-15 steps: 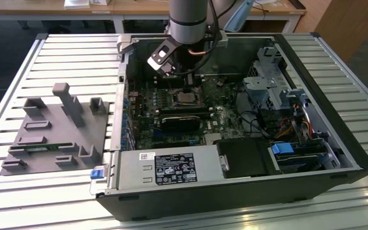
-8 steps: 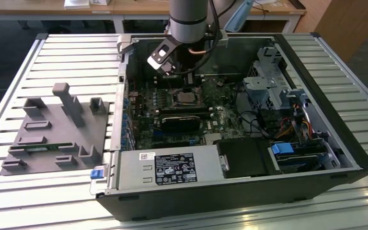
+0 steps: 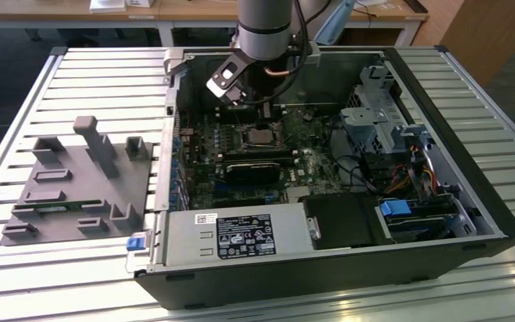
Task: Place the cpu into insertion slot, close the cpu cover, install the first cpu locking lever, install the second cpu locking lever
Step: 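Close the cpu cover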
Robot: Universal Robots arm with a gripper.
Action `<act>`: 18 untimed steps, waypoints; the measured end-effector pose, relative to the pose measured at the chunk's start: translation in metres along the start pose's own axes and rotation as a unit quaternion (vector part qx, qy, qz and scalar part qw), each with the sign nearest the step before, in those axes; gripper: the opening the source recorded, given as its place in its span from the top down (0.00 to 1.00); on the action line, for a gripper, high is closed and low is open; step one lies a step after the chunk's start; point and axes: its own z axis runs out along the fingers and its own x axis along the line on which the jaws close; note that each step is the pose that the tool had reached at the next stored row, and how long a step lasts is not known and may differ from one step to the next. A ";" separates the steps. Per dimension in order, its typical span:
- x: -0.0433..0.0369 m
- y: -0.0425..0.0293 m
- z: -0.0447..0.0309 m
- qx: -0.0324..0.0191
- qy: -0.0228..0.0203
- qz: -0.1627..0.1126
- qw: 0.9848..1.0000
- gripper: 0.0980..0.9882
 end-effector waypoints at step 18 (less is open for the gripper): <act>0.0005 0.0126 -0.0185 0.009 0.005 0.000 1.000 0.99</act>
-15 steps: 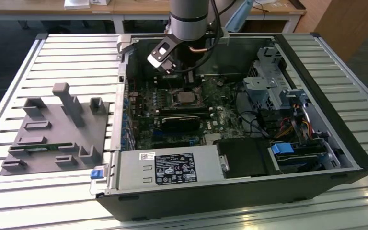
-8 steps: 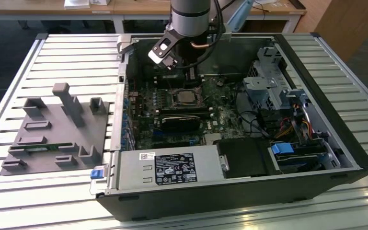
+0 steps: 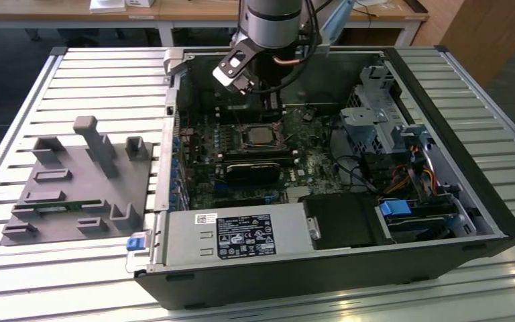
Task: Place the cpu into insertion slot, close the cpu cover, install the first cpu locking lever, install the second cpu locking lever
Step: 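Close the cpu cover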
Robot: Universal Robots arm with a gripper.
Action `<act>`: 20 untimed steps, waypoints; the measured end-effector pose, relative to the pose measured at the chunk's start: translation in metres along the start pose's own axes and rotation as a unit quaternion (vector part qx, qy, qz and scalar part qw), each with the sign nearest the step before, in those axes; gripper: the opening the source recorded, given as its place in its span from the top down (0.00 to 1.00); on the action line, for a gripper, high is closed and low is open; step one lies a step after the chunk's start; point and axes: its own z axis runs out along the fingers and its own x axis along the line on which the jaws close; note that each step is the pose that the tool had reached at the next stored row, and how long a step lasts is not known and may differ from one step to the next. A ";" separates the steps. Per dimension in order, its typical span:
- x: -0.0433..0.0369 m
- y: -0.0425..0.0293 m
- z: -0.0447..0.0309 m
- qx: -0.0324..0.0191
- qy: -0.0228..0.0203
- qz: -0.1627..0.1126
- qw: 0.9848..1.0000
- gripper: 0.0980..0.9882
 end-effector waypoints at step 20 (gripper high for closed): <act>0.0006 0.0110 -0.0197 0.011 0.001 0.000 1.000 0.99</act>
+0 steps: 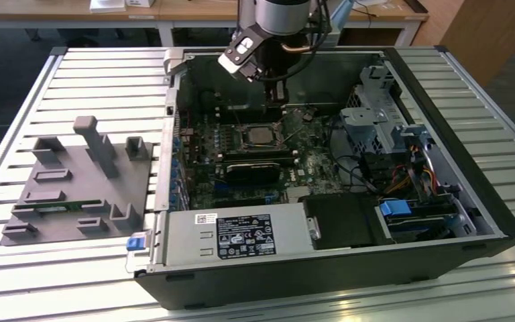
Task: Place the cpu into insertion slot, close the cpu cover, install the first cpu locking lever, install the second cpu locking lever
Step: 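Close the cpu cover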
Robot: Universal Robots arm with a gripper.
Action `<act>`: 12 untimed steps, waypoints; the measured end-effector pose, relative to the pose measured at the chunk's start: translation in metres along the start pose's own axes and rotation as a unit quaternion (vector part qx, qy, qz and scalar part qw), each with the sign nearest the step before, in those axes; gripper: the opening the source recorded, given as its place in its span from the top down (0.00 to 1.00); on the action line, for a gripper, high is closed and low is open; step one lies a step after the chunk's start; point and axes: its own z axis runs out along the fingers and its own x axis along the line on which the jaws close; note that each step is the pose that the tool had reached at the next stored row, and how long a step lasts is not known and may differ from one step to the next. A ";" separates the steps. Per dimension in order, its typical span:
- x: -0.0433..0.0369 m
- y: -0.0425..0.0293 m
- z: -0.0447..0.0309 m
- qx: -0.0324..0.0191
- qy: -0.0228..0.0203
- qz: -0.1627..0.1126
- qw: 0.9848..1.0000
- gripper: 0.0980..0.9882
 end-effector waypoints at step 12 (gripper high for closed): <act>0.0001 0.0145 -0.0003 0.002 0.001 0.000 1.000 0.99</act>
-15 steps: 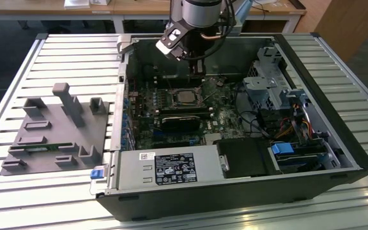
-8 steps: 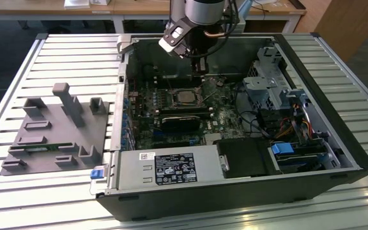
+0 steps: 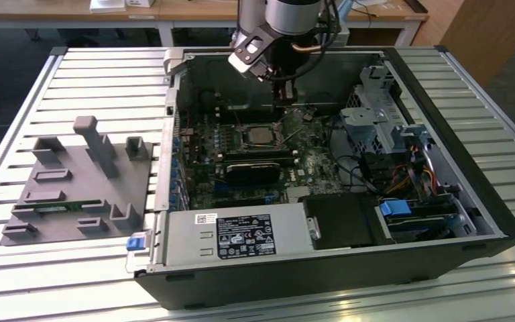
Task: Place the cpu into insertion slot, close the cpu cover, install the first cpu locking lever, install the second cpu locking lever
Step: 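Close the cpu cover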
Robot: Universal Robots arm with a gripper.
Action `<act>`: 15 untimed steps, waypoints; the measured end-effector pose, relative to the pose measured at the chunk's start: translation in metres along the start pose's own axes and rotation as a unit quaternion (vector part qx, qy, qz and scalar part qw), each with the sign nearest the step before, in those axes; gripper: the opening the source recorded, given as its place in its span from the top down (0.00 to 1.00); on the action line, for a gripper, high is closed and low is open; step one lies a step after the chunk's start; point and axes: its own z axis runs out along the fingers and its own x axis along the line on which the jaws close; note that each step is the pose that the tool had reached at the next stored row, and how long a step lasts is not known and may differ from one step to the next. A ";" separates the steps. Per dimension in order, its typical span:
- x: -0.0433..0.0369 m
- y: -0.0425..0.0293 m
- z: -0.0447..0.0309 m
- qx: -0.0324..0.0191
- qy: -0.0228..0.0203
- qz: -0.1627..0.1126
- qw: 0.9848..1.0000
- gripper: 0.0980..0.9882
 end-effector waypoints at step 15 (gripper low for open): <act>0.0001 0.0076 0.0001 0.000 0.000 0.000 1.000 0.99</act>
